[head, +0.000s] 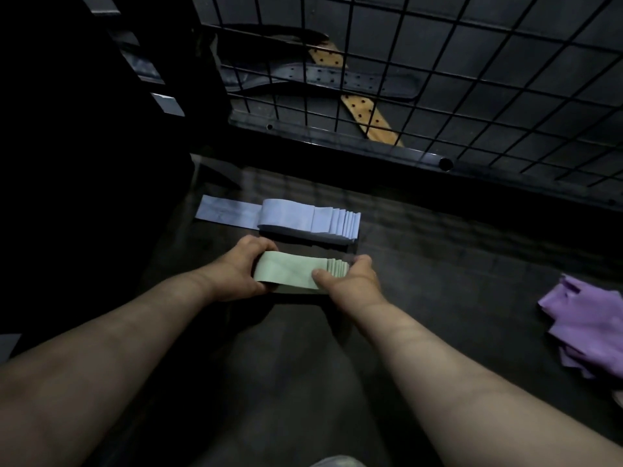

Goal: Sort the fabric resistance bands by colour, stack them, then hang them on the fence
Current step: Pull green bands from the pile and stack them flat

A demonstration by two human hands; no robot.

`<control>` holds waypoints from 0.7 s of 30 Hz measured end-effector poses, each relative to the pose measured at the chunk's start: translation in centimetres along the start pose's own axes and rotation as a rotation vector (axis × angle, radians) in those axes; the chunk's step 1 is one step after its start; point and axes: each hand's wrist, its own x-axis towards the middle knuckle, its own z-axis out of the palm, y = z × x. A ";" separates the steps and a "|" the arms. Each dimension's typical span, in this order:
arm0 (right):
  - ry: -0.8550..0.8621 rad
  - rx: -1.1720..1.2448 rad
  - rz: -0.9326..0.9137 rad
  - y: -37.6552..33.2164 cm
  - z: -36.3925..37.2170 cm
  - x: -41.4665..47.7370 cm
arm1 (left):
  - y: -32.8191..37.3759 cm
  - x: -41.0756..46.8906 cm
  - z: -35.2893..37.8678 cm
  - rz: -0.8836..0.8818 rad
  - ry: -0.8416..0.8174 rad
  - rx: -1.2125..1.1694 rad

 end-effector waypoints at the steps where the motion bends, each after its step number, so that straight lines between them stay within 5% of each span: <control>1: 0.009 0.030 -0.006 0.2 0.0 -0.1 | 0.1 0.0 0.1 0.007 0.009 -0.006; 14: 0.087 0.215 -0.067 1.6 1.0 -0.2 | 0.1 -0.1 -0.6 0.046 0.153 0.159; 21: 0.039 0.169 -0.026 1.2 1.5 -0.4 | -0.5 0.8 -0.6 0.040 0.084 0.274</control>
